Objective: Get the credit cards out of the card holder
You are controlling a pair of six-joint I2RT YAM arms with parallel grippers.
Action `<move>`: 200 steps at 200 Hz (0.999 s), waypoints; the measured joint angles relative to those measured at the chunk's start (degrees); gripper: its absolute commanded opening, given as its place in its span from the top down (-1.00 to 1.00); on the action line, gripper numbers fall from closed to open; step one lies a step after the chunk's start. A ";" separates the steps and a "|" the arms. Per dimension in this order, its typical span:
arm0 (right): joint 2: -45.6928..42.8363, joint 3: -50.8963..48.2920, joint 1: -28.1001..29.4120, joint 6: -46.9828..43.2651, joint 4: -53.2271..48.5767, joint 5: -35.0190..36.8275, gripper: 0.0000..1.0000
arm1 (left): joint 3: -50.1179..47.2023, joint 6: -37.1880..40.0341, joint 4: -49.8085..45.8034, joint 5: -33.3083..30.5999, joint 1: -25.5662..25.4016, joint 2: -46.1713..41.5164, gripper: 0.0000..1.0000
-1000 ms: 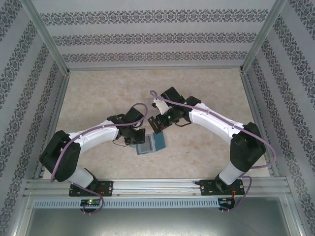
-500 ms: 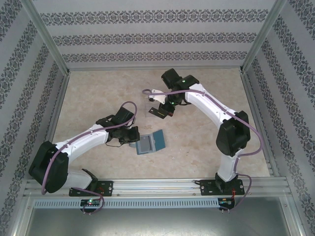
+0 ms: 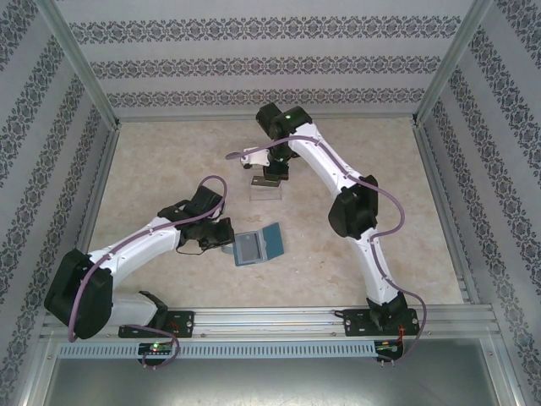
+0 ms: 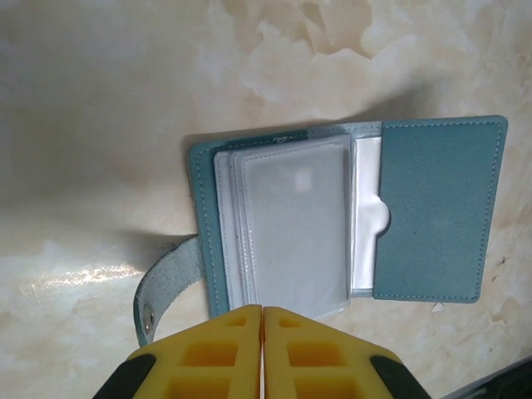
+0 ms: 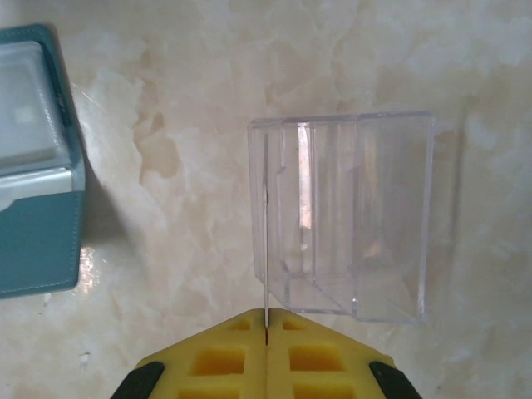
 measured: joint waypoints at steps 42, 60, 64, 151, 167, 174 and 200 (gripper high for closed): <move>3.69 3.74 0.37 -2.64 -1.92 1.90 1.00 | 0.00 -0.35 0.00 0.00 0.42 0.22 0.83; 4.72 3.91 0.63 -2.67 -1.55 2.14 1.00 | 0.00 -0.33 -0.02 0.04 0.68 0.81 0.83; 5.01 3.96 0.63 -2.64 -1.40 2.23 1.00 | 0.00 -0.33 -0.02 0.02 0.79 0.94 0.83; 8.44 4.94 0.74 -2.49 0.00 2.54 1.00 | 0.00 -0.31 -0.02 0.09 2.12 2.01 0.83; 8.52 4.94 0.74 -2.40 -0.02 2.58 1.00 | 0.00 -0.31 -0.02 0.07 2.25 2.23 0.83; 8.52 4.94 0.74 -2.40 -0.02 2.56 1.00 | 0.00 -0.31 -0.02 0.09 2.25 2.36 0.83; 8.44 5.01 0.74 -2.40 0.04 2.54 1.00 | 0.02 -0.31 -0.02 0.26 2.25 2.82 0.83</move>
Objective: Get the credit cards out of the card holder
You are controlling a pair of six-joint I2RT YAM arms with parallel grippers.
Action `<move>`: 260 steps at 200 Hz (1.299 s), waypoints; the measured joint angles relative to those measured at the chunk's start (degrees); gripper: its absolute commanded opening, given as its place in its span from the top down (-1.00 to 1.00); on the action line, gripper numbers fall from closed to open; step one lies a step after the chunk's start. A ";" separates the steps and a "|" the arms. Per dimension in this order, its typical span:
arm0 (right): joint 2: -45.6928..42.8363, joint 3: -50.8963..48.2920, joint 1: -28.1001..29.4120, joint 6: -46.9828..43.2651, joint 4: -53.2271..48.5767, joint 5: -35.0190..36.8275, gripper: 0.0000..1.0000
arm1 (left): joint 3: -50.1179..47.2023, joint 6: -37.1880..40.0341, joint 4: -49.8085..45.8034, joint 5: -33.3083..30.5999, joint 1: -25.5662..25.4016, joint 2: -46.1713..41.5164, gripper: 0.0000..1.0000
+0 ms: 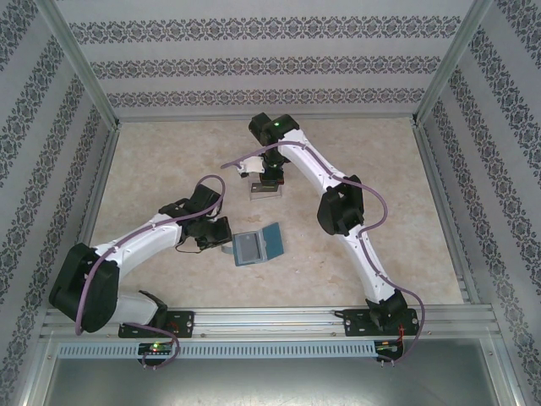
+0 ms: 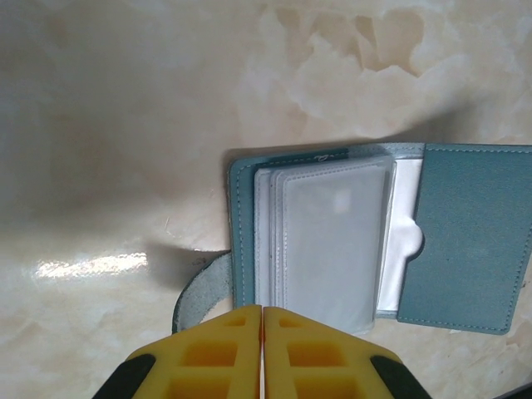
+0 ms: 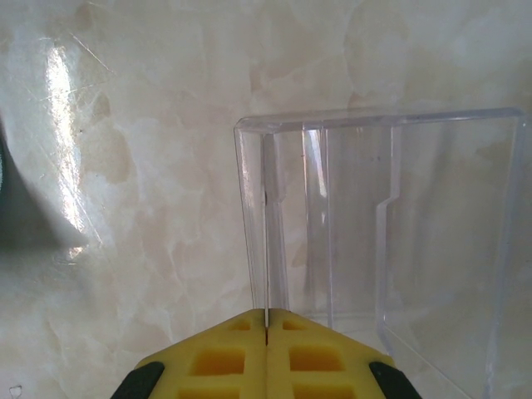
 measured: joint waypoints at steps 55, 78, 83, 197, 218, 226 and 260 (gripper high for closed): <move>-2.21 0.31 0.37 -0.02 0.52 0.87 1.00 | 0.15 0.02 0.00 0.20 0.00 1.01 0.83; -2.69 0.46 0.37 -0.04 1.03 1.16 1.00 | 0.61 0.04 0.00 0.22 0.00 1.60 0.83; -2.69 0.46 0.37 -0.04 1.16 1.33 1.00 | 0.72 0.04 0.00 0.26 0.00 1.68 0.83; 0.76 0.52 0.39 -1.84 1.79 3.76 1.00 | 1.64 0.44 0.00 0.44 0.42 2.91 0.83; 0.92 0.48 0.50 -1.84 0.52 3.58 1.00 | 1.88 0.44 0.02 0.48 0.42 3.19 0.83; 0.81 0.20 0.63 -1.81 0.33 3.54 1.00 | 1.92 0.46 0.02 0.55 0.42 3.30 0.83; 0.55 -2.89 1.25 -1.55 -1.55 2.38 1.00 | 1.92 0.59 0.02 0.98 0.44 4.00 0.83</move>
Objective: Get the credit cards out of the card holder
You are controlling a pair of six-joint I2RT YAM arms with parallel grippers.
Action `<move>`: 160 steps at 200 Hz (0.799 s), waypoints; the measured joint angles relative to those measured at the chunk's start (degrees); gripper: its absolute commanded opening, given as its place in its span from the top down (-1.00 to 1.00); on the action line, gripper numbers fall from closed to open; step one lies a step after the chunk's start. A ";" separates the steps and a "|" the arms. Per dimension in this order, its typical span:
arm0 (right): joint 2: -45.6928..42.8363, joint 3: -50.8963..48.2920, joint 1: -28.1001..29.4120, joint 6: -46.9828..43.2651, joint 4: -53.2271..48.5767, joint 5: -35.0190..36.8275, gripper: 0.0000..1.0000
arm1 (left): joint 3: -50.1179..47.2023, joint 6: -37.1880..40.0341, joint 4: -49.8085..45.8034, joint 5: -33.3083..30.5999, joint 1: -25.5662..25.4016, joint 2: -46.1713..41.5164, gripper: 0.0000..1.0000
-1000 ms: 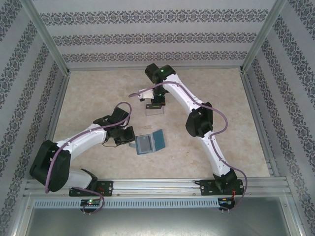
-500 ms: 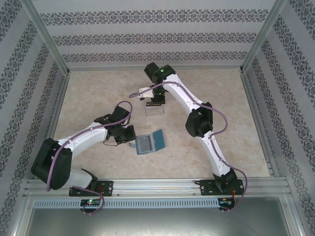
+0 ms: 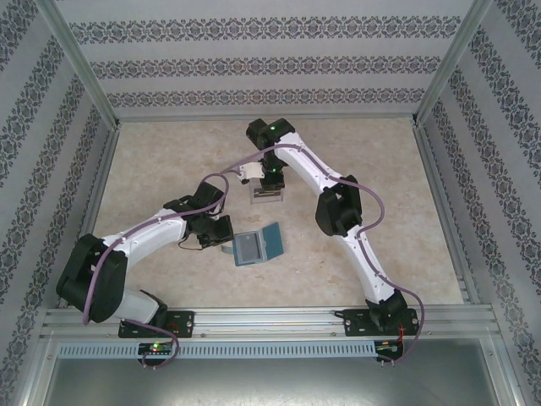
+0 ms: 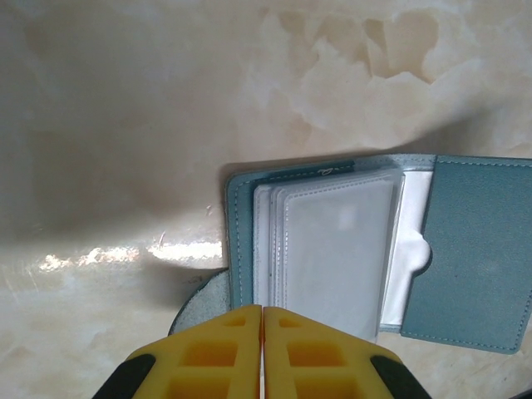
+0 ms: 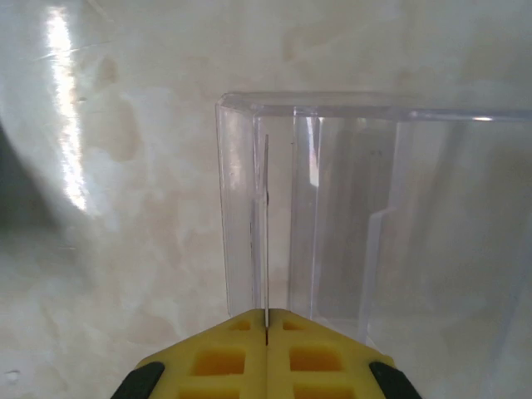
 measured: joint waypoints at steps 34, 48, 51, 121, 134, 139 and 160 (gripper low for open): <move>0.00 -1.03 0.15 0.96 -3.72 -2.80 1.00 | 0.02 0.09 0.02 0.50 0.20 0.20 0.83; 0.00 -1.03 0.17 1.55 -5.18 -3.82 1.00 | 0.00 0.15 0.04 0.57 0.22 0.26 0.83; 0.00 -1.03 0.17 1.60 -5.57 -4.07 1.00 | 0.00 0.22 0.04 0.63 0.22 0.28 0.83; 0.00 -1.11 0.63 3.02 -9.03 -8.31 0.61 | 0.00 0.26 0.20 0.76 0.26 0.35 0.83; 0.00 -0.79 0.63 3.10 -9.03 -8.31 0.60 | 0.00 0.26 0.20 0.76 0.26 0.35 0.83; 0.00 -0.50 0.61 3.13 -9.01 -8.28 0.60 | 0.00 0.26 0.17 0.76 0.26 0.35 0.83; -0.02 1.57 0.55 3.50 -8.50 -7.63 0.60 | 0.00 0.26 0.20 0.76 0.26 0.35 0.83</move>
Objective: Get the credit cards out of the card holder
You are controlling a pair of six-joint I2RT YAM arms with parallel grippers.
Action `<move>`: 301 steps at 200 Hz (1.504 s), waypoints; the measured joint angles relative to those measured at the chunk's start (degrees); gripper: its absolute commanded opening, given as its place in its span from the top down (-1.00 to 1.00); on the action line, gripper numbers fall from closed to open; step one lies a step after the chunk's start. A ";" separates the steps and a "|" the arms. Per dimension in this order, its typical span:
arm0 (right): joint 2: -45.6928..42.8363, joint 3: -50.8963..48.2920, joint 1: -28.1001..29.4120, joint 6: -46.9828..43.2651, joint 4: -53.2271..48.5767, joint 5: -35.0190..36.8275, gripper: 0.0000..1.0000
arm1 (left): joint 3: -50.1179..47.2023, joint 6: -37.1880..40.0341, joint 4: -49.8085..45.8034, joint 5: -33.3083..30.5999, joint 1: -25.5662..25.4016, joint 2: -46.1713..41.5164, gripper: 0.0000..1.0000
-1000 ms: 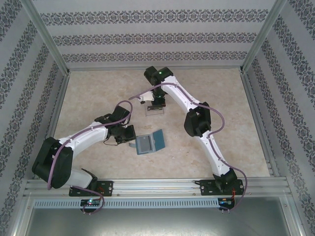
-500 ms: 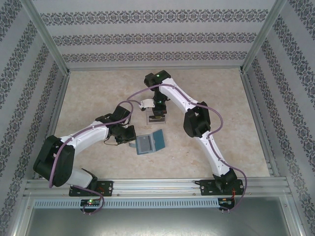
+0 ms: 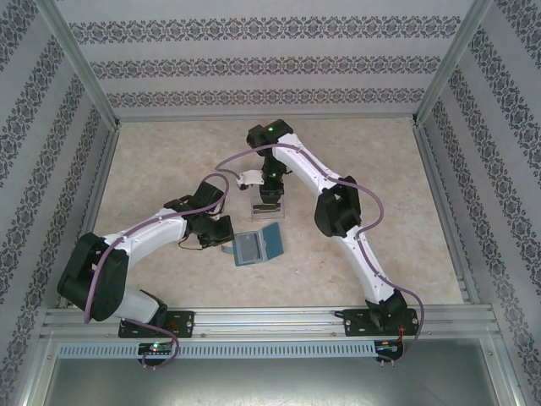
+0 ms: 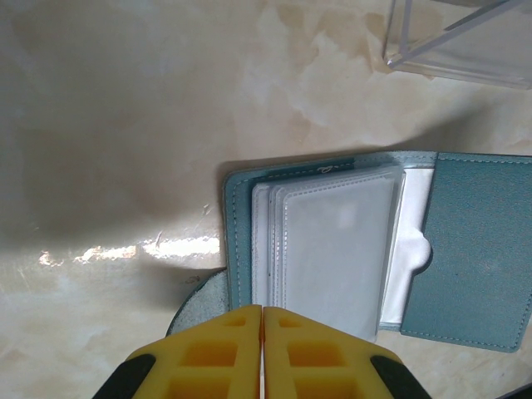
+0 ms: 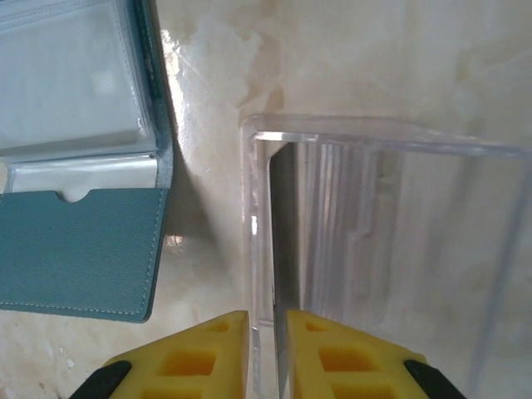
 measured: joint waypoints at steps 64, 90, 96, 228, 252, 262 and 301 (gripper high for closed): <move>-2.36 0.42 -0.07 1.29 4.94 3.28 0.53 | 0.02 -0.02 0.00 0.15 0.02 0.00 0.83; -5.11 -2.82 0.00 1.77 7.48 3.28 0.56 | 0.00 -0.04 0.04 0.17 0.02 -0.04 0.83; -5.84 -4.11 0.00 2.03 8.22 3.28 0.59 | 0.00 -0.04 0.07 0.20 0.02 -0.04 0.82; -8.46 -19.08 0.72 7.13 20.81 5.38 0.78 | 0.00 -0.07 1.36 1.70 0.04 -0.04 0.82; -8.85 -19.10 0.85 7.91 21.35 5.79 0.77 | 0.00 -0.04 1.36 1.92 0.04 -0.04 0.82; -9.60 -19.39 0.85 8.68 21.92 6.03 0.76 | 0.00 -0.04 1.36 2.08 0.04 -0.04 0.83; -15.21 -22.40 0.79 13.99 24.94 6.08 0.70 | 1.22 -0.02 1.46 3.04 -0.15 1.01 0.82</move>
